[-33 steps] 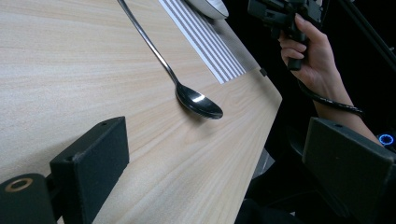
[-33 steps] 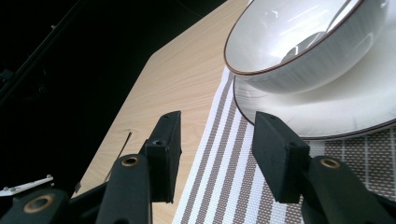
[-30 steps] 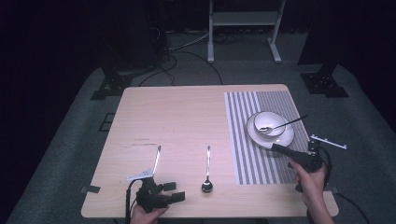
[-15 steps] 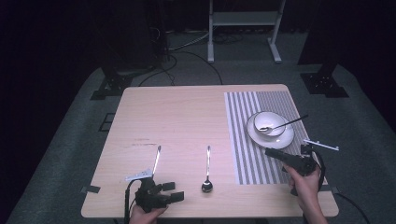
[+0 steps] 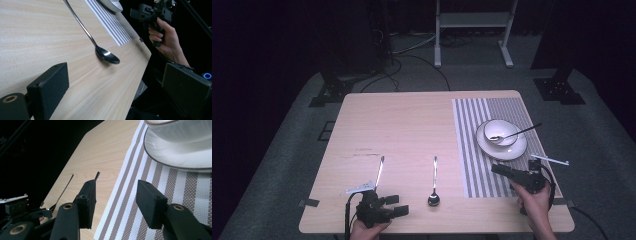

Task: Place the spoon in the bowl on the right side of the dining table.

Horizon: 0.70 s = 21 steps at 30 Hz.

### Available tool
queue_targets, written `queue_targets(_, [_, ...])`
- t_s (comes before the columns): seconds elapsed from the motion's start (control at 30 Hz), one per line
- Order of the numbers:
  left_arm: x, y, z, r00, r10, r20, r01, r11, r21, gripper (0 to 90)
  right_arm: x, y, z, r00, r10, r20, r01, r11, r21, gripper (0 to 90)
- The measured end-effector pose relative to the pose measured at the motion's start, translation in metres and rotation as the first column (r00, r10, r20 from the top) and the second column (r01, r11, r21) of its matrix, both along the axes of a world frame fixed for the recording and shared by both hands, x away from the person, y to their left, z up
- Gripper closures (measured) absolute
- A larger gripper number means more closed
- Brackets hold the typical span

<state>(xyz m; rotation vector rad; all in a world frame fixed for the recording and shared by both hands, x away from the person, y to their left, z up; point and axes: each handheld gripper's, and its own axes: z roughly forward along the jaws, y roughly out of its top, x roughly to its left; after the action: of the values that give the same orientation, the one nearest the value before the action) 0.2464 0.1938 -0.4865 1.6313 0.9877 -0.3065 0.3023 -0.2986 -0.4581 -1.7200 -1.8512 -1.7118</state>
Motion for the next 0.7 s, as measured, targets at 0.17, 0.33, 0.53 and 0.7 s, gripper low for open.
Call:
queue_targets(0.17, [0.0, 0.001, 0.0, 1.0, 0.005, -0.002, -0.005, 1.0, -0.003, 5.7, -0.003, 0.004, -0.003, 0.9999, 0.012, 0.002, -0.012, 1.0, 0.005, 49.1])
queue_targets(0.33, [0.0, 0.001, 0.0, 1.0, 0.007, -0.001, -0.007, 1.0, -0.004, 5.7, -0.005, 0.008, -0.004, 0.9998, 0.021, 0.005, -0.021, 1.0, 0.006, 48.9])
queue_targets(0.53, [-0.001, 0.001, 0.001, 1.0, 0.008, 0.002, -0.008, 1.0, -0.006, 5.7, -0.009, 0.011, -0.005, 0.9996, 0.026, 0.013, -0.026, 1.0, -0.002, 48.6])
queue_targets(0.7, [-0.001, 0.002, 0.001, 1.0, 0.009, 0.001, -0.009, 0.9999, -0.007, 5.7, -0.013, 0.012, -0.007, 0.9994, 0.023, 0.025, -0.023, 1.0, -0.005, 48.2])
